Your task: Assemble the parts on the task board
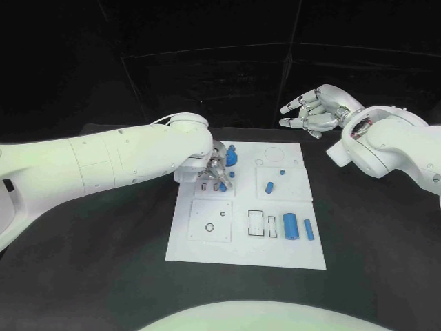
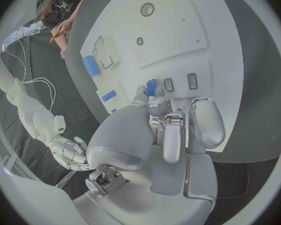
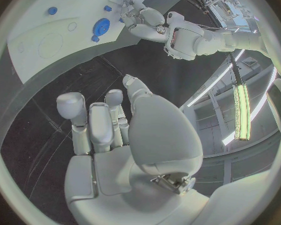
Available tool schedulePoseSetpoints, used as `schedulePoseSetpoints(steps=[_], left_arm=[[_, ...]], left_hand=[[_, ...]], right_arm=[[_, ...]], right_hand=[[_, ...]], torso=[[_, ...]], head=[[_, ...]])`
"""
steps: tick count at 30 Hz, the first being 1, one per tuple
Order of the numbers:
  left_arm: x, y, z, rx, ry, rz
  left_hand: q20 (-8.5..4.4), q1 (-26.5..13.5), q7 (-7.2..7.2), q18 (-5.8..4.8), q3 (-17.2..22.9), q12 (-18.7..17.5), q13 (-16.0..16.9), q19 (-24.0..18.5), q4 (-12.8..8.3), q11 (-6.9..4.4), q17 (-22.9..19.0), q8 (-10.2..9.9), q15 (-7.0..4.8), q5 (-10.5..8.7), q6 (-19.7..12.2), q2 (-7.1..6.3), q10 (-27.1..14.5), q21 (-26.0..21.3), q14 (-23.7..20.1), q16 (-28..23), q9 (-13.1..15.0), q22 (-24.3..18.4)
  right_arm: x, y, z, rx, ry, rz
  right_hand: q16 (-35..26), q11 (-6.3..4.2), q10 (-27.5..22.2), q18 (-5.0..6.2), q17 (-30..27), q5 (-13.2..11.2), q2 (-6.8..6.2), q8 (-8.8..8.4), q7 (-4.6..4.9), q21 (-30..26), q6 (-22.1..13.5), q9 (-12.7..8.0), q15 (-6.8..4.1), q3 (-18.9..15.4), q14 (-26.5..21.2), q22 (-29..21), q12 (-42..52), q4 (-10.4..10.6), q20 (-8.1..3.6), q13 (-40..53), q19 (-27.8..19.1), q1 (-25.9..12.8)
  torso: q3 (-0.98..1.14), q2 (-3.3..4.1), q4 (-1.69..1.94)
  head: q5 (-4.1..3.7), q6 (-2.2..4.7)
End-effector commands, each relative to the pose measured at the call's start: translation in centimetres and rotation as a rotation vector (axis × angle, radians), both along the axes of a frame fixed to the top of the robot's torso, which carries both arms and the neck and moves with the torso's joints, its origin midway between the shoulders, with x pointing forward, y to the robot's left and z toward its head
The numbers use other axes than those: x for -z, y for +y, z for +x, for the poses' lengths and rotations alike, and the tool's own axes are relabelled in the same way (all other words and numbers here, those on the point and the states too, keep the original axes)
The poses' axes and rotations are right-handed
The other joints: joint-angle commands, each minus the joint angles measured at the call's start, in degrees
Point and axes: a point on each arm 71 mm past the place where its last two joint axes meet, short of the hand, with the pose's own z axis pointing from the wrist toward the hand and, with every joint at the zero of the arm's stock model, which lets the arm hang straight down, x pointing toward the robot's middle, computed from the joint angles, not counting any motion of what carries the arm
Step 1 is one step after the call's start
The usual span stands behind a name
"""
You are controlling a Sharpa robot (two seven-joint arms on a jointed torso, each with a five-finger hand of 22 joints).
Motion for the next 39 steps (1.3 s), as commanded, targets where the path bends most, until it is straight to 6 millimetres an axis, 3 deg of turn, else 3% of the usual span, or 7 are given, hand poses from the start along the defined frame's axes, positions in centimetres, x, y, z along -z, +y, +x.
schedulePoseSetpoints(steps=[1, 5, 8, 18, 23, 28, 39], left_arm=[[0.0, 0.1, -0.1, -0.003, -0.015, -0.028], [-0.1, 0.5, -0.2, -0.019, -0.025, -0.061], [-0.2, 0.9, -0.4, -0.038, -0.03, -0.092], [-0.6, 2.4, -1.0, -0.089, -0.075, -0.156], [-0.8, 3.6, -1.2, -0.137, -0.116, -0.19], [-0.6, 4.6, -1.4, -0.185, -0.149, -0.218], [0.6, 5.2, -1.2, -0.23, -0.161, -0.225]], left_hand=[[-0.09, 2.88, 0.19, -0.41, 6.08, -0.67, -0.49, -0.41, -5.19, 0.17, 15.09, -0.51, -0.21, 0.41, -0.46, 1.28, -0.38, 0.0, 5.94, 0.18, -0.16, -0.09], [0.13, 0.72, 0.57, -0.34, 11.75, -1.77, -1.52, -0.5, -7.12, 0.68, 15.09, -0.86, 0.28, 0.46, -0.33, -0.45, -0.32, -0.07, 5.94, 0.18, -0.25, -0.03], [0.54, -3.9, 0.69, -0.36, 21.85, -2.35, -2.22, -0.54, -9.47, 0.75, 15.09, -0.89, 0.22, 0.25, -0.07, -4.17, 0.09, -0.1, 5.94, 0.18, -0.05, 0.2], [0.62, -11.65, 0.9, -0.37, 38.86, -1.79, -2.23, -0.42, -10.67, 0.69, 15.09, 0.48, 0.39, 0.55, 0.1, -10.91, 1.08, -0.11, 5.94, 0.18, 1.35, 0.64], [0.52, -13.04, 0.8, -0.41, 42.5, -1.21, -1.82, -0.25, -10.55, 0.67, 15.09, 1.19, 0.31, 0.47, 0.18, -12.12, 1.59, 0.07, 5.94, 0.18, 2.0, 1.04], [0.47, -13.67, 0.74, -0.43, 44.26, -0.89, -1.58, -0.16, -10.48, 0.61, 15.09, 1.58, 0.26, 0.46, 0.2, -12.82, 1.85, 0.14, 5.94, 0.18, 2.36, 1.22], [0.43, -13.92, 0.71, -0.45, 45.16, -0.75, -1.49, -0.1, -10.45, 0.57, 15.09, 1.8, 0.22, 0.46, 0.22, -13.17, 1.99, 0.21, 5.94, 0.18, 2.55, 1.35]], right_arm=[[-0.1, 0.1, 0.0, -0.009, -0.002, -0.003], [-0.1, 0.1, 0.1, -0.009, -0.002, -0.003], [-0.1, 0.0, 0.1, -0.007, -0.003, -0.003], [-0.1, -0.2, 0.2, -0.002, -0.004, -0.004], [-0.1, -0.4, 0.2, 0.002, -0.004, -0.005], [-0.1, -0.6, 0.2, 0.008, -0.004, -0.006], [-0.1, -0.8, 0.3, 0.013, -0.002, -0.008]], right_hand=[[-0.38, -0.15, -0.27, 0.77, 0.03, 0.34, 0.18, 0.35, -0.02, -0.39, -0.37, 0.0, -0.36, 0.42, 0.37, -0.06, -0.07, 0.03, -0.07, -0.07, 0.22, 0.41], [-0.38, -0.15, -0.27, 0.77, 0.03, 0.34, 0.18, 0.35, -0.02, -0.39, -0.37, 0.0, -0.36, 0.42, 0.37, -0.06, -0.07, 0.03, -0.07, -0.07, 0.22, 0.41], [-0.38, -0.15, -0.27, 0.77, 0.03, 0.34, 0.18, 0.35, -0.02, -0.39, -0.37, 0.0, -0.36, 0.42, 0.37, -0.06, -0.07, 0.03, -0.07, -0.07, 0.22, 0.41], [-0.42, -0.13, -0.28, 0.78, 0.01, 0.5, 0.21, 0.39, 0.0, -0.47, -0.39, 0.0, -0.35, 0.44, 0.38, -0.16, -0.09, 0.12, -0.07, -0.12, 0.21, 0.37], [-0.42, -0.13, -0.28, 0.78, 0.01, 0.5, 0.21, 0.39, 0.0, -0.47, -0.39, 0.0, -0.35, 0.44, 0.38, -0.16, -0.09, 0.12, -0.07, -0.12, 0.21, 0.37], [-0.48, -0.12, -0.32, 0.78, -0.05, 0.58, 0.21, 0.42, 0.01, -0.49, -0.41, 0.0, -0.34, 0.43, 0.38, -0.18, -0.15, 0.19, -0.07, -0.21, 0.22, 0.31], [-0.48, -0.1, -0.33, 0.77, -0.03, 0.63, 0.22, 0.44, 0.02, -0.5, -0.43, 0.0, -0.34, 0.42, 0.39, -0.16, -0.16, 0.26, -0.07, -0.24, 0.26, 0.24]], torso=[[0.01, 0.04, 0.05], [0.0, -0.01, 0.05], [0.01, -0.05, 0.08], [0.03, -0.08, 0.13], [0.04, -0.1, 0.2], [0.15, -0.14, 0.3], [0.2, 0.01, 0.21]], head=[[-0.01, -0.13], [-0.03, -0.2], [-0.06, -0.23], [0.22, -0.33], [1.09, -0.07], [0.47, -0.34], [0.97, -0.63]])
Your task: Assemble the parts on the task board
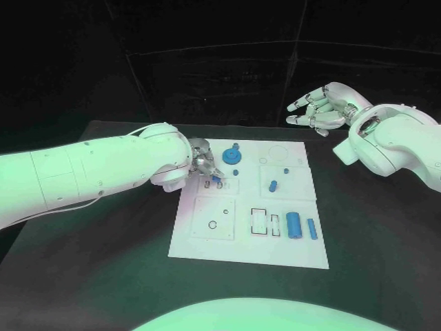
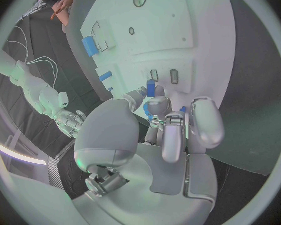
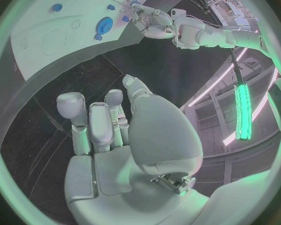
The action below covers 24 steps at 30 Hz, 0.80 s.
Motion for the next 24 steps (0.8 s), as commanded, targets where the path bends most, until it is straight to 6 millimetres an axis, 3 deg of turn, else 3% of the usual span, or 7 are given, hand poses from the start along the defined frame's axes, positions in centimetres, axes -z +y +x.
schedulePoseSetpoints(steps=[1, 7, 24], left_arm=[[-0.1, 0.0, 0.4, -0.026, -0.03, -0.024], [0.5, -0.2, 0.4, -0.021, -0.009, -0.012], [1.3, -1.1, 0.0, 0.03, 0.013, 0.037]], left_hand=[[-0.01, -0.17, -0.18, -0.45, 10.91, 0.44, 0.13, 0.34, -10.38, 0.01, 15.09, 0.26, -0.01, 0.29, 0.12, -0.08, 0.51, 0.21, 6.16, 0.17, 0.13, 0.11], [-0.01, -0.17, -0.18, -0.45, 10.91, 0.44, 0.13, 0.34, -10.38, 0.01, 15.09, 0.26, -0.01, 0.29, 0.12, -0.08, 0.51, 0.21, 6.16, 0.17, 0.13, 0.11], [-0.04, -0.3, -0.2, -0.46, 11.69, 0.51, 0.12, 0.38, -10.45, -0.03, 15.09, 0.48, -0.04, 0.31, 0.14, -0.42, 0.61, 0.25, 6.16, 0.17, 0.33, 0.21]], right_arm=[[-0.1, 0.1, 0.0, -0.008, -0.004, -0.002], [-0.1, 0.4, 0.1, -0.012, -0.002, -0.001], [-0.1, 0.5, 0.2, -0.01, 0.001, -0.005]], right_hand=[[-0.23, -0.11, -0.33, 0.77, 0.0, 0.37, 0.22, 0.22, 0.02, -0.27, -0.43, 0.0, -0.34, 0.27, 0.39, -0.03, -0.16, 0.12, -0.07, -0.09, 0.25, 0.24], [-0.23, -0.11, -0.33, 0.77, 0.0, 0.37, 0.22, 0.22, 0.02, -0.27, -0.43, 0.0, -0.34, 0.27, 0.39, -0.03, -0.16, 0.12, -0.07, -0.09, 0.25, 0.24], [-0.34, -0.08, -0.32, 0.77, -0.05, 0.18, 0.2, 0.31, 0.03, -0.38, -0.51, 0.0, -0.31, 0.18, 0.41, -0.14, -0.15, 0.43, -0.06, -0.18, 0.3, -0.06]], torso=[[0.08, 0.12, -0.21], [-0.03, 0.13, -0.06], [-0.02, 0.08, -0.07]], head=[[0.26, -0.2], [-0.08, -0.5], [0.04, -1.13]])
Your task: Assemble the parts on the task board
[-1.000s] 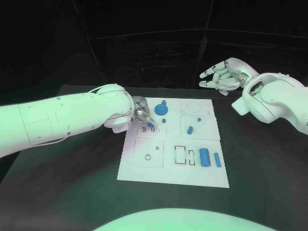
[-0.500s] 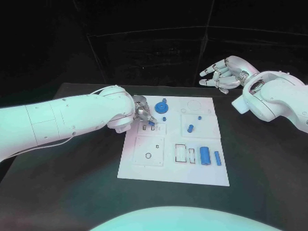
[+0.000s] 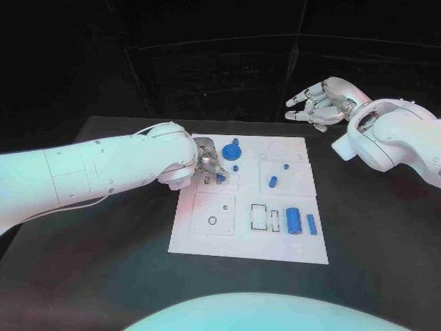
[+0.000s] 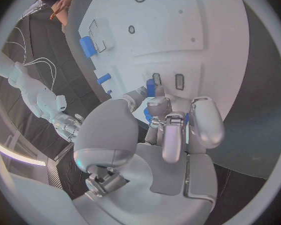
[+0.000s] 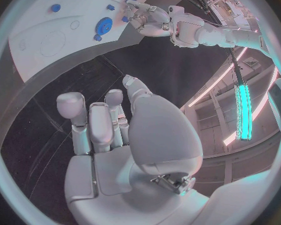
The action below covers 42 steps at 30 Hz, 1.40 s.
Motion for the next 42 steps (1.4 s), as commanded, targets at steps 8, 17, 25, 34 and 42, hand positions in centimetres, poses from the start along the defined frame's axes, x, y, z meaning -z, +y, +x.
schedulePoseSetpoints(steps=[8, 17, 25, 34, 42], left_arm=[[0.23, 0.31, -0.18, 0.023, 0.003, 0.049], [0.27, 0.43, -0.35, 0.028, 0.011, 0.055], [0.35, 0.64, -0.38, 0.028, 0.021, 0.065], [0.51, 0.74, -0.44, 0.036, 0.045, 0.088], [0.59, 0.62, -0.4, 0.04, 0.055, 0.097]], left_hand=[[-0.05, 0.31, -0.29, -0.46, 10.87, -0.03, -0.24, 0.38, -10.16, -0.06, 15.09, 0.38, -0.05, 0.13, 0.06, -0.06, 0.22, 0.25, 6.16, 0.17, 0.19, 0.09], [-0.06, 0.24, -0.28, -0.47, 11.16, -0.02, -0.27, 0.4, -10.16, -0.06, 15.09, 0.48, -0.04, 0.16, 0.07, -0.19, 0.24, 0.28, 6.16, 0.17, 0.27, 0.16], [-0.06, 0.24, -0.28, -0.47, 11.16, -0.02, -0.27, 0.4, -10.16, -0.06, 15.09, 0.48, -0.04, 0.16, 0.07, -0.19, 0.24, 0.28, 6.16, 0.17, 0.27, 0.16], [-0.06, 0.15, -0.27, -0.48, 11.44, -0.14, -0.43, 0.4, -10.15, -0.06, 15.09, 0.56, -0.04, 0.17, 0.07, -0.31, 0.19, 0.28, 6.16, 0.17, 0.35, 0.18], [-0.04, -1.44, -0.55, -0.49, 11.55, -0.13, -0.58, 0.4, -9.09, -0.14, 15.09, 0.96, -0.05, 0.11, 0.37, -0.68, 0.37, 0.28, 6.16, 0.17, 0.62, 0.27]], right_arm=[[-0.11, 0.06, 0.05, -0.004, -0.001, -0.006], [-0.1, 0.05, 0.06, -0.004, 0.0, -0.007], [-0.1, 0.08, 0.06, -0.006, 0.0, -0.007], [-0.09, 0.12, 0.07, -0.008, 0.001, -0.007], [-0.09, 0.17, 0.06, -0.009, 0.001, -0.007]], right_hand=[[-0.38, -0.08, -0.25, 0.76, 0.05, -0.47, 0.13, 0.45, 0.02, -0.46, -0.57, 0.02, -0.31, -0.14, 0.46, -0.07, -0.02, 0.58, -0.05, -0.05, 0.39, -0.32], [-0.39, -0.08, -0.25, 0.77, 0.06, -0.58, 0.13, 0.47, 0.01, -0.5, -0.58, 0.02, -0.31, -0.15, 0.47, -0.14, -0.03, 0.61, -0.05, -0.08, 0.38, -0.32], [-0.39, -0.08, -0.25, 0.77, 0.06, -0.58, 0.13, 0.47, 0.01, -0.5, -0.58, 0.02, -0.31, -0.15, 0.47, -0.14, -0.03, 0.61, -0.05, -0.08, 0.38, -0.32], [-0.42, -0.09, -0.24, 0.78, 0.04, -0.66, 0.11, 0.49, 0.0, -0.52, -0.59, 0.02, -0.31, -0.15, 0.47, -0.16, 0.0, 0.62, -0.05, -0.07, 0.38, -0.3], [-0.42, -0.09, -0.24, 0.78, 0.04, -0.66, 0.11, 0.49, 0.0, -0.52, -0.59, 0.02, -0.31, -0.15, 0.47, -0.16, 0.0, 0.62, -0.05, -0.07, 0.38, -0.3]], torso=[[-0.01, -0.07, 0.03], [-0.01, -0.01, 0.0], [0.02, -0.03, 0.04], [0.03, -0.03, 0.01], [0.04, -0.02, -0.02]], head=[[0.09, 0.02], [0.1, -0.07], [0.09, -0.19], [0.11, -0.35], [0.16, -0.4]])
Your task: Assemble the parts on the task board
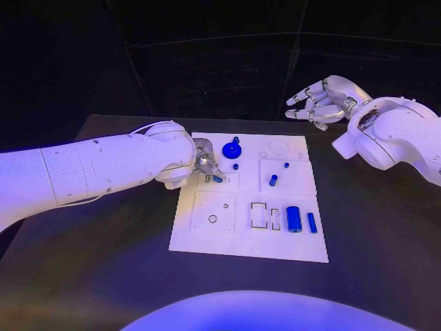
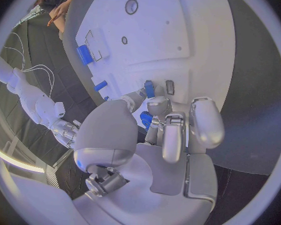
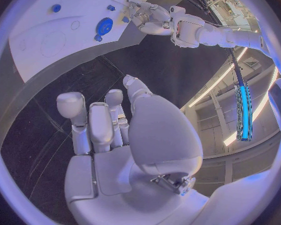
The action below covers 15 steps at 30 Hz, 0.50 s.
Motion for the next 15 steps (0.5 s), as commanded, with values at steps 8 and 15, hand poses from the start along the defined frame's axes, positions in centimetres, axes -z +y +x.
schedulePoseSetpoints(steps=[8, 15], left_arm=[[0.4, 0.22, 0.02, 0.006, 0.029, 0.04], [0.39, 0.03, 0.21, 0.004, 0.024, 0.036]], left_hand=[[-0.34, -5.36, -1.33, -0.5, 6.22, 0.55, 0.41, 0.44, -5.86, -0.76, 15.09, 1.17, -0.44, 0.23, 1.72, -0.39, 0.9, 0.29, 6.16, 0.18, 0.46, 0.35], [-0.53, -6.29, -1.54, -0.51, 3.56, 0.92, 0.69, 0.48, -4.65, -0.94, 15.09, 1.34, -0.62, 0.23, 2.1, -0.31, 0.94, 0.28, 6.16, 0.18, 0.56, 0.44]], right_arm=[[-0.13, 0.24, 0.0, -0.014, -0.002, -0.003], [-0.13, 0.32, 0.0, -0.016, -0.002, -0.002]], right_hand=[[-0.36, -0.16, -0.4, 0.79, -0.06, -0.38, 0.11, 0.41, -0.04, -0.4, -0.61, 0.03, -0.36, 0.3, 0.46, -0.16, -0.13, 0.15, -0.07, -0.29, 0.42, 0.32], [-0.36, -0.16, -0.4, 0.79, -0.06, -0.38, 0.11, 0.41, -0.04, -0.4, -0.61, 0.03, -0.36, 0.3, 0.46, -0.16, -0.13, 0.15, -0.07, -0.29, 0.42, 0.32]], torso=[[0.02, 0.0, 0.01], [0.01, 0.04, -0.06]], head=[[-0.02, -0.15], [-0.01, -0.17]])
